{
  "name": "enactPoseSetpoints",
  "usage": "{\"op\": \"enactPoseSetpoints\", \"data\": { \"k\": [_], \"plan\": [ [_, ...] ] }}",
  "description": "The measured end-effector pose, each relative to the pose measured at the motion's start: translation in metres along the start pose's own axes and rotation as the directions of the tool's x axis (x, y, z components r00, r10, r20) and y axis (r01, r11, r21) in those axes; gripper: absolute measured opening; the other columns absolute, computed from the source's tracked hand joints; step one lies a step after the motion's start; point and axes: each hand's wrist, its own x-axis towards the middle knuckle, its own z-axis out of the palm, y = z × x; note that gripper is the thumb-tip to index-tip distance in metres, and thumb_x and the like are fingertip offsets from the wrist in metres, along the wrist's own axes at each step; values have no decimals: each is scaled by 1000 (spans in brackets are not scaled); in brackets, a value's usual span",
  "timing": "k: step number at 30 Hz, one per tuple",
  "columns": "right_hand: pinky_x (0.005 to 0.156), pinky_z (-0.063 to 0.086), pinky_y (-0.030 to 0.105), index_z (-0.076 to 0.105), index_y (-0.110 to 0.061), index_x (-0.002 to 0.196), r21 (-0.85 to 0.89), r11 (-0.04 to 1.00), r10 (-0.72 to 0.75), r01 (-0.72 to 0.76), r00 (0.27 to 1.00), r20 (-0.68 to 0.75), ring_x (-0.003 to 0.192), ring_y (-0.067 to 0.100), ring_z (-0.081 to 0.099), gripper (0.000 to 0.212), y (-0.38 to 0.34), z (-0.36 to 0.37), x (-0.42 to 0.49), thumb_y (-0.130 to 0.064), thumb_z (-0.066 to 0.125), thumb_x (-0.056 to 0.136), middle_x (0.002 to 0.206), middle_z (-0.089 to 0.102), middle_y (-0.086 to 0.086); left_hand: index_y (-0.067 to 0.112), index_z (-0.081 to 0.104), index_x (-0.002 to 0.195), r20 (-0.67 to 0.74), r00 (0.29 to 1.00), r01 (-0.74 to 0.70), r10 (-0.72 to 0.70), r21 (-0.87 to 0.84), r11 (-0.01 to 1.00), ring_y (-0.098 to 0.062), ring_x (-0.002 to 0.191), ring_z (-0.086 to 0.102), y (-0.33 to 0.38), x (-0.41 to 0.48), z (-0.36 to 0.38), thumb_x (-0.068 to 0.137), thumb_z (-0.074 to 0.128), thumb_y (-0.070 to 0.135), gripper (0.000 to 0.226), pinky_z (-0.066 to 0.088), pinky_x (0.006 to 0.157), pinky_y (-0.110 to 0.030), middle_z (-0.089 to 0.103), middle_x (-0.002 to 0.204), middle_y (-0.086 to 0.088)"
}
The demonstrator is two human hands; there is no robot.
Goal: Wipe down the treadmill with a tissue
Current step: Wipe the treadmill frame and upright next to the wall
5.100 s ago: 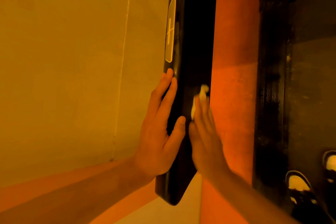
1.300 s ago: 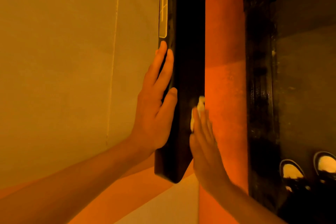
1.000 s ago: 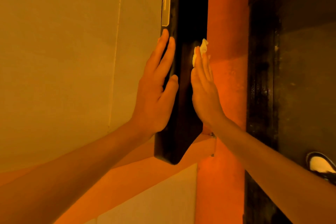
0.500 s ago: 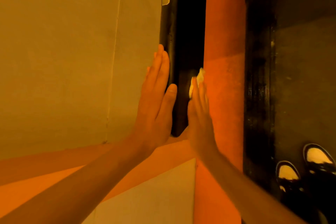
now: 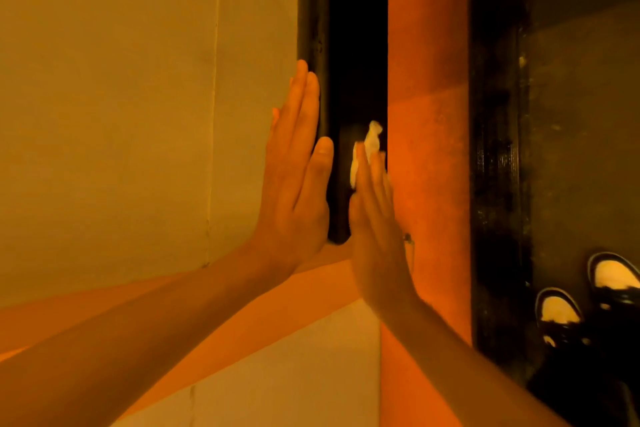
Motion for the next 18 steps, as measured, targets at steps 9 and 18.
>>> {"op": "enactPoseSetpoints", "data": {
  "k": [9, 18],
  "plan": [
    [129, 4, 52, 16, -42, 159, -54, 997, 47, -50, 998, -53, 158, 0, 1, 46, 29, -2, -22, -42, 12, 113, 170, 10, -20, -4, 21, 160, -7, 1000, -5, 5, 15, 1000, -23, 160, 11, -1, 0, 2, 109, 27, 7, 52, 10, 127, -59, 15, 170, -20],
    [129, -4, 38, 2, -55, 159, 68, 997, -48, 39, 991, 126, 159, 6, -7, 54, -31, 9, -77, -61, 5, 106, 168, -7, -31, 1, 19, 161, 11, 1000, 23, -23, -61, 998, -22, 161, 9, -4, 1, 2, 110, 20, 18, 54, 9, 128, -58, 11, 172, -17]
  ]
}}
